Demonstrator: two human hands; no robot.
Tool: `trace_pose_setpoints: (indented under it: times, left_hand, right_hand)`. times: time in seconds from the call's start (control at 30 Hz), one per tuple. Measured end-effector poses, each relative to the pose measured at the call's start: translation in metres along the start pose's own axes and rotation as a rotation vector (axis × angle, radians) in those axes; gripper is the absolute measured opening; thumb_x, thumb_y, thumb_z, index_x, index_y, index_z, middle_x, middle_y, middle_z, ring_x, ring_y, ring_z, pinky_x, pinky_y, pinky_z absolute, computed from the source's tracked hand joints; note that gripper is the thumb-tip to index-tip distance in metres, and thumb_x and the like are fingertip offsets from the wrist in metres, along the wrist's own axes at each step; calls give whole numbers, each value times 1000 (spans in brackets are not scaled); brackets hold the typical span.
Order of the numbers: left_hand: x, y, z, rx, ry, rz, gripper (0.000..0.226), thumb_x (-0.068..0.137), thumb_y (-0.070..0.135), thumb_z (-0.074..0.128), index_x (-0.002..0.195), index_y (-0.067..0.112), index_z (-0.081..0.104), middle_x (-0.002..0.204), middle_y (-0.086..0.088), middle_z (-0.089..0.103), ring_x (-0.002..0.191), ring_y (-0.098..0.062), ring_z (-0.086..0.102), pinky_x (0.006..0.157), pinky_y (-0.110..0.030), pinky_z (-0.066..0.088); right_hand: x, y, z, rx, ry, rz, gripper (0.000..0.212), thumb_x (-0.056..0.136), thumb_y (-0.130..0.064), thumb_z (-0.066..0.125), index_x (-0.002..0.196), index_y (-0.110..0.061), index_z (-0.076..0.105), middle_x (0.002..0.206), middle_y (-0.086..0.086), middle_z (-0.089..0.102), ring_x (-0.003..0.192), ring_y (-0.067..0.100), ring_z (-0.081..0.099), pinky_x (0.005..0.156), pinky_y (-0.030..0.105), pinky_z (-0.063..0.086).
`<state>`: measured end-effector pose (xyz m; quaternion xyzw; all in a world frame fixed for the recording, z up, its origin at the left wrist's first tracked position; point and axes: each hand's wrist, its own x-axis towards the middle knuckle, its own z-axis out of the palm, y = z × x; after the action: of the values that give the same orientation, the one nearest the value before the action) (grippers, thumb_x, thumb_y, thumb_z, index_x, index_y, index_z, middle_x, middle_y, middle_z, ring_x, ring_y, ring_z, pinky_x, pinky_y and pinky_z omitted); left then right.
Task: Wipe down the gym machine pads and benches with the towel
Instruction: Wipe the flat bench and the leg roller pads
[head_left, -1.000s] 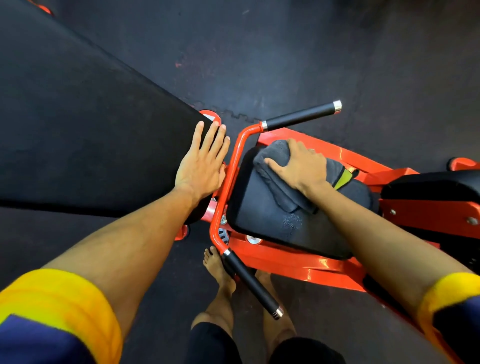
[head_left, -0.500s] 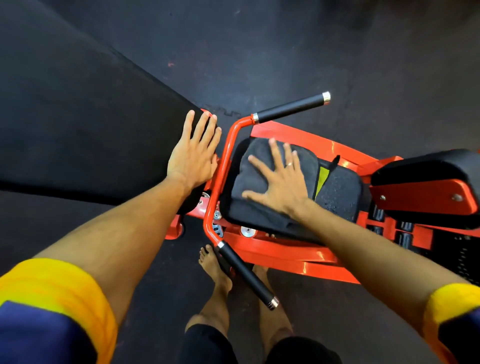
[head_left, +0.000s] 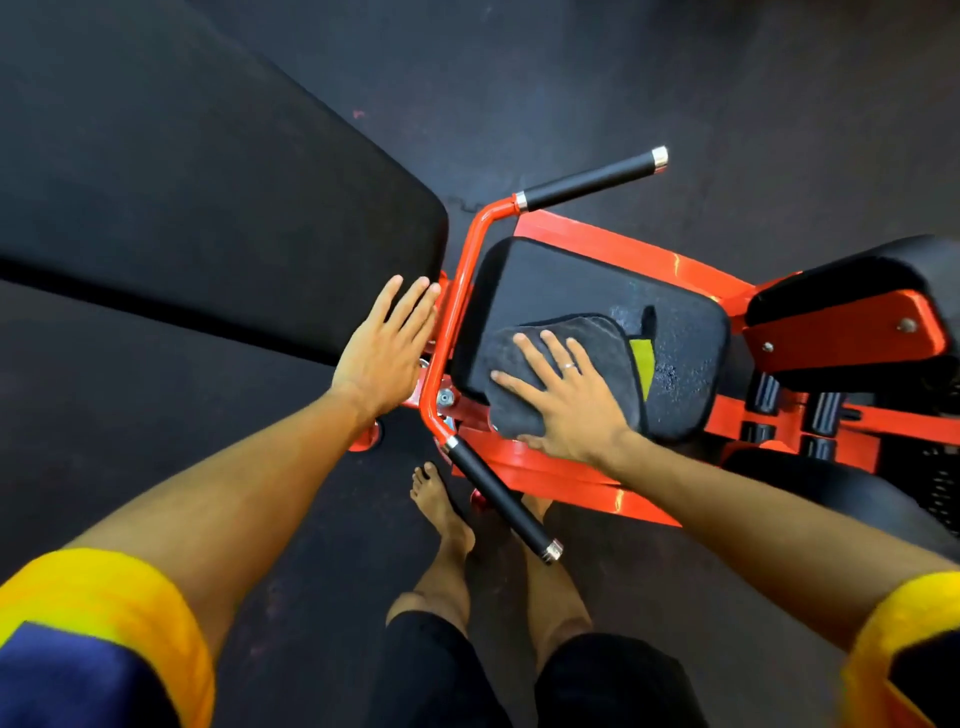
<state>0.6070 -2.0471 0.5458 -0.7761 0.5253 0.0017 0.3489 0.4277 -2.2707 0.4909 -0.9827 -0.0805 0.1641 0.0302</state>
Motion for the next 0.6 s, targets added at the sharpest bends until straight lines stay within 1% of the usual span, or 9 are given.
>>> trace_pose_setpoints:
  times: [0.07, 0.17, 0.27, 0.33, 0.4, 0.5, 0.6]
  left_hand:
    - [-7, 2, 2, 3, 4, 6, 68, 106, 38, 20, 160, -1, 5, 168, -23, -7, 156, -39, -9, 124, -59, -3]
    - [-6, 3, 4, 11, 14, 5, 68, 106, 39, 22, 160, 0, 6, 169, -23, -5, 156, -39, -8, 124, -60, -4]
    - [-4, 6, 5, 20, 35, 8, 70, 106, 43, 20, 160, 0, 7, 168, -23, -5, 156, -40, -7, 124, -60, -5]
    - [-5, 8, 8, 17, 42, 4, 70, 107, 43, 19, 160, 0, 7, 168, -24, -4, 156, -40, -6, 124, -60, -4]
    - [-4, 8, 10, 11, 46, 4, 70, 107, 43, 19, 160, 0, 9, 169, -23, -3, 156, -40, -5, 124, -60, -2]
    - [-4, 8, 12, -25, 59, 4, 69, 106, 42, 20, 160, 0, 12, 169, -23, 0, 156, -40, -3, 124, -60, 0]
    - [-4, 7, 9, -66, 56, -4, 70, 106, 44, 15, 160, 0, 12, 169, -22, 3, 157, -40, -1, 125, -60, 2]
  right_hand:
    - [-18, 10, 4, -39, -9, 2, 100, 77, -69, 69, 162, -39, 27, 172, 17, 9, 155, 48, 15, 123, 64, 14]
    - [0, -13, -2, -43, -4, 88, 96, 79, -63, 72, 161, -36, 30, 171, 18, 11, 154, 50, 15, 122, 65, 14]
    - [50, -60, -6, -51, -11, 83, 85, 91, -63, 61, 163, -33, 26, 172, 17, 9, 155, 50, 9, 123, 65, 9]
    - [72, -76, -10, -60, -39, 84, 83, 95, -64, 56, 164, -30, 24, 172, 14, 8, 156, 48, 5, 124, 65, 5]
    - [73, -70, -9, -68, -21, 42, 85, 94, -59, 60, 164, -30, 23, 173, 12, 6, 157, 45, 5, 125, 63, 7]
    - [30, -39, -1, -44, 43, -29, 95, 88, -45, 69, 165, -33, 16, 173, 12, 5, 157, 44, 11, 125, 61, 13]
    - [-22, -5, 10, -58, 76, -4, 101, 83, -42, 73, 165, -33, 16, 173, 12, 9, 156, 45, 16, 124, 60, 16]
